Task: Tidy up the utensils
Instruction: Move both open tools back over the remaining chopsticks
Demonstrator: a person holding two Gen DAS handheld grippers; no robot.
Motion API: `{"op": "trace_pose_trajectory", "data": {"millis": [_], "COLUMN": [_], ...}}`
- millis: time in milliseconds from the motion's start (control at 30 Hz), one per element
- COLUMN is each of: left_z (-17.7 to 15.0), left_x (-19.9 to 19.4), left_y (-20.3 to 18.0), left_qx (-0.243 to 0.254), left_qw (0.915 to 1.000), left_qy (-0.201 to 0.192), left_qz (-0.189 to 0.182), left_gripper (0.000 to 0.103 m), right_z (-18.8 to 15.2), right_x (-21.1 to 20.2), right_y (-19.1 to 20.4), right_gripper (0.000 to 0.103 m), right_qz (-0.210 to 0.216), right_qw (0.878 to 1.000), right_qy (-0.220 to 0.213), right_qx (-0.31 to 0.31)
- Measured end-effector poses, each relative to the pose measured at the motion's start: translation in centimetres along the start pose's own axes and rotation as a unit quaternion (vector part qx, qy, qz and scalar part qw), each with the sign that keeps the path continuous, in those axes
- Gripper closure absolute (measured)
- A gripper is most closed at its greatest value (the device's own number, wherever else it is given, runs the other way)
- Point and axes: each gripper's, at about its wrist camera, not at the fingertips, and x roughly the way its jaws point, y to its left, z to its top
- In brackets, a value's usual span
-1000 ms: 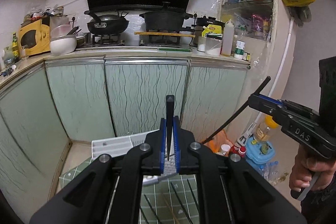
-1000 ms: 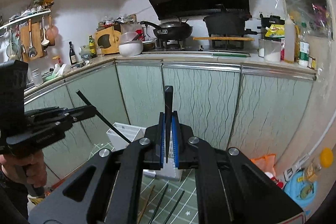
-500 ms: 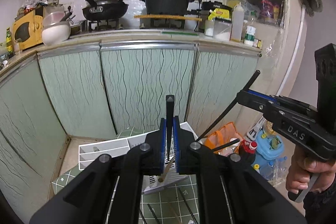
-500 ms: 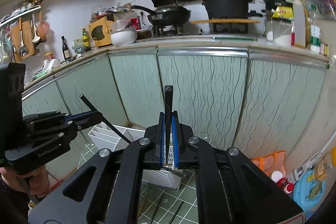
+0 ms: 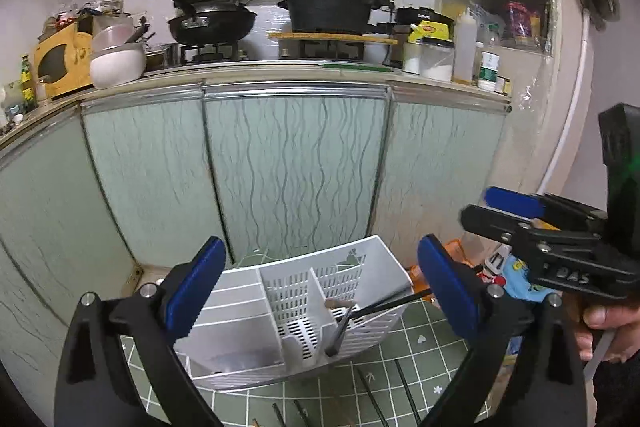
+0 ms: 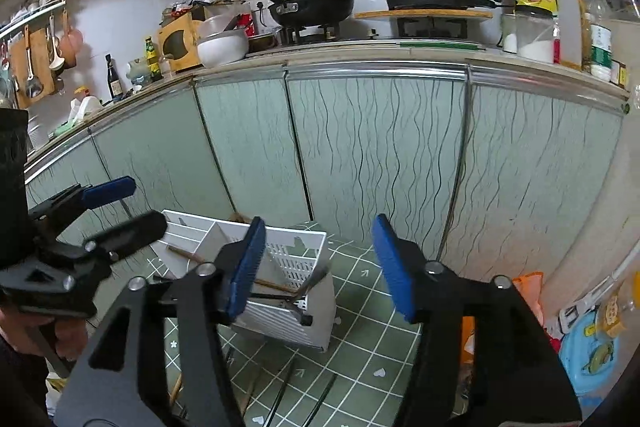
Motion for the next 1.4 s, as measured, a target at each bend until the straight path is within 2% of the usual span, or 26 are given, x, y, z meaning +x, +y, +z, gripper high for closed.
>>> {"op": "trace_pose_trajectory", "data": {"millis": [133, 567, 1000, 1400], "left_z": [-0.1, -1.6, -6.3, -11.9], "left_x": [-0.8, -3.8, -8.7, -12.0], "left_y": [0.1, 0.2, 0.3, -0.1], "left_qx": [0.005, 0.005, -0.001, 0.002], "left_qw": [1.0000, 0.9997, 0.9994, 0.9986], "left_qy": [0.000, -0.002, -0.001, 0.004], "left_qz": [0.008, 0.024, 0.036, 0.052], "left_gripper": [0.004, 0.004, 0.004, 0.004], "right_z": [-0.3, -2.4, -7.9, -12.0], "right_x": [-1.3, -3.8, -7.7, -9.4], "right_y": [-0.2, 0.7, 3.5, 5.3], "right_gripper": [0.007, 0.007, 0.007, 0.007], "right_qz": [-0.009, -0.013, -0.017, -0.030], "right_qw": [1.000, 1.000, 0.998, 0.997], "right_qy": [-0.012, 0.006, 0.007, 0.013], "right_qx": [-0.007, -0.028, -0.058, -0.073]}}
